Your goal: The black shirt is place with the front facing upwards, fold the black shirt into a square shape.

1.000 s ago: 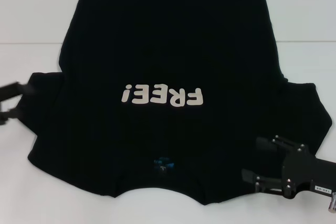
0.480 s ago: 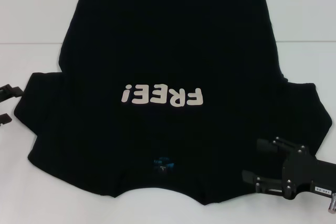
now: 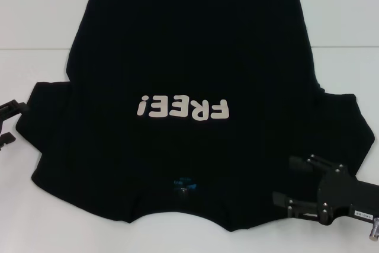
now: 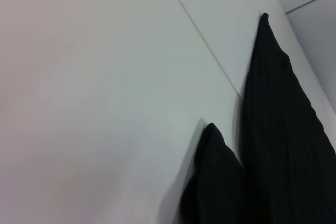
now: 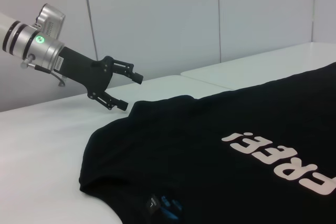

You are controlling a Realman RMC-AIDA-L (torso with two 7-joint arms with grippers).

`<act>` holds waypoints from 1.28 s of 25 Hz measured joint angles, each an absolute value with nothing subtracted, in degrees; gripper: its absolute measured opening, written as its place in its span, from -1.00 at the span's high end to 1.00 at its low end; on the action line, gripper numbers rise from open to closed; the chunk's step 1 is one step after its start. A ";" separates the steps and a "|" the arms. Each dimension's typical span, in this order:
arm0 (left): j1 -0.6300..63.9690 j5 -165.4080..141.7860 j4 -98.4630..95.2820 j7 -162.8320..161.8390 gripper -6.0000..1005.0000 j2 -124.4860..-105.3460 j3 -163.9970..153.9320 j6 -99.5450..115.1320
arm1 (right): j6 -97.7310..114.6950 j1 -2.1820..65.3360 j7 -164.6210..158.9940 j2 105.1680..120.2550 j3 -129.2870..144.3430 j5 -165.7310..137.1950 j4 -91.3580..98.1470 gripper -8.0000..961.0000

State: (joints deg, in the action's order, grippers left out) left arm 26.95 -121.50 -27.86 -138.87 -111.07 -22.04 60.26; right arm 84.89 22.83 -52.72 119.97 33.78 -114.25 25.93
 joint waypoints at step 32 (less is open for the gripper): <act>28.70 -121.52 -26.45 -138.01 -0.85 -112.50 -22.01 57.09 | 84.27 23.46 -53.35 119.97 33.74 -113.99 25.92 -0.91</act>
State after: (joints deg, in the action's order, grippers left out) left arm 28.70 -121.52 -26.45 -138.01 -112.50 -22.01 57.09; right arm 84.27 23.46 -53.35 119.97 33.74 -113.99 25.92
